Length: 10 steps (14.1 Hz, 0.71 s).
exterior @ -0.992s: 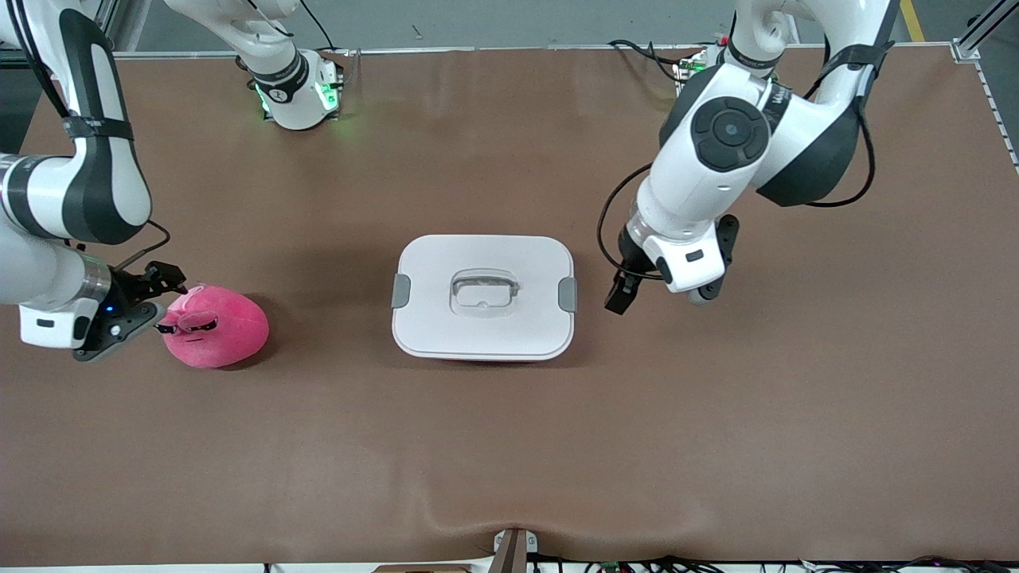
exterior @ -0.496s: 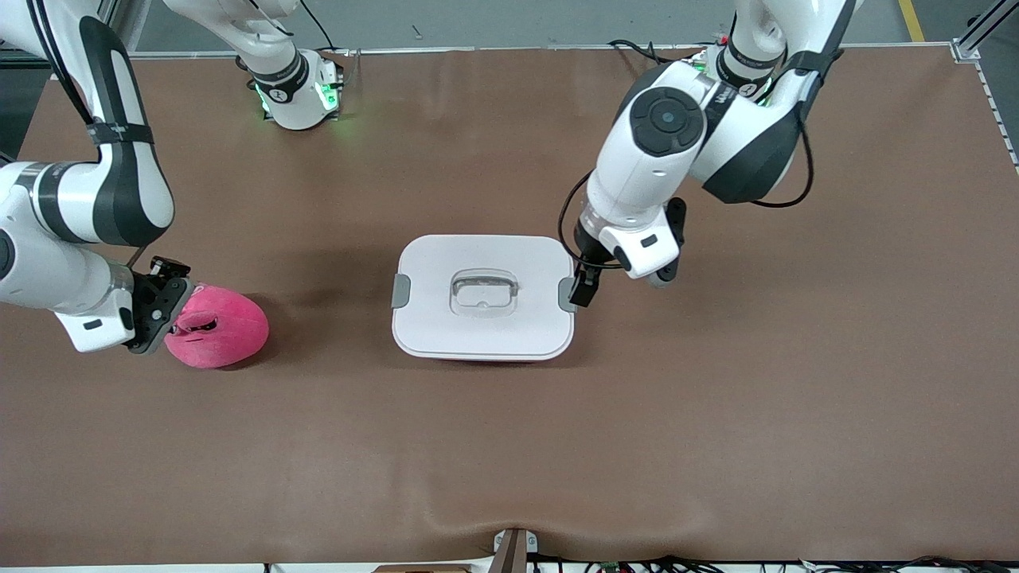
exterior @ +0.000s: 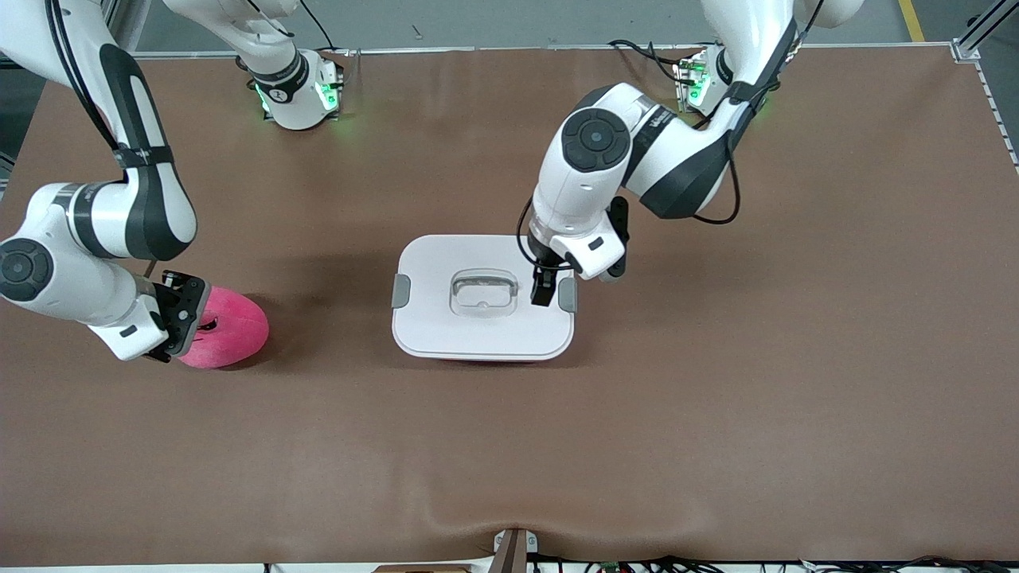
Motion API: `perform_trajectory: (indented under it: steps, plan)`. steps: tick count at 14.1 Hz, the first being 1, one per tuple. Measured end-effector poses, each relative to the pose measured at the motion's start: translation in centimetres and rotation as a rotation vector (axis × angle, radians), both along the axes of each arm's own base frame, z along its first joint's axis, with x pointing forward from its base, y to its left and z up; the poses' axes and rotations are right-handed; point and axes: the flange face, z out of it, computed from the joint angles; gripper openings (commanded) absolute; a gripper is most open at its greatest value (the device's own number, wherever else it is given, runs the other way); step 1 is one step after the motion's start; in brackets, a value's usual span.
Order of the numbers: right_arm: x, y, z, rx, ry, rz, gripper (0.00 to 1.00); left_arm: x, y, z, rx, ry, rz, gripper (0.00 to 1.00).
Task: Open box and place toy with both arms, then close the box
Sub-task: 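Lower the left gripper onto the lid handle while the right gripper nears the plush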
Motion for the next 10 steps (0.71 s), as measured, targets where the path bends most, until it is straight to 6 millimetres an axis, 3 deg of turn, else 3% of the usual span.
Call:
perform_trajectory:
  steps: [1, 3, 4, 10]
  plan:
    - [0.0, 0.0, -0.6, 0.001, 0.009, 0.003, 1.00, -0.2, -0.5, -0.5, -0.001, 0.002, 0.002, 1.00]
    - [-0.1, -0.3, -1.6, 0.001, 0.013, 0.004, 0.07, -0.4, -1.3, -1.4, -0.006, 0.001, 0.012, 1.00]
    - [-0.1, -0.7, -2.0, 0.002, 0.006, 0.006, 0.00, -0.5, -1.7, -1.8, -0.008, 0.001, 0.019, 1.00]
    - [-0.1, -1.0, -2.4, 0.004, -0.010, 0.020, 0.00, -2.2, -4.1, -2.7, -0.021, 0.005, 0.072, 1.00]
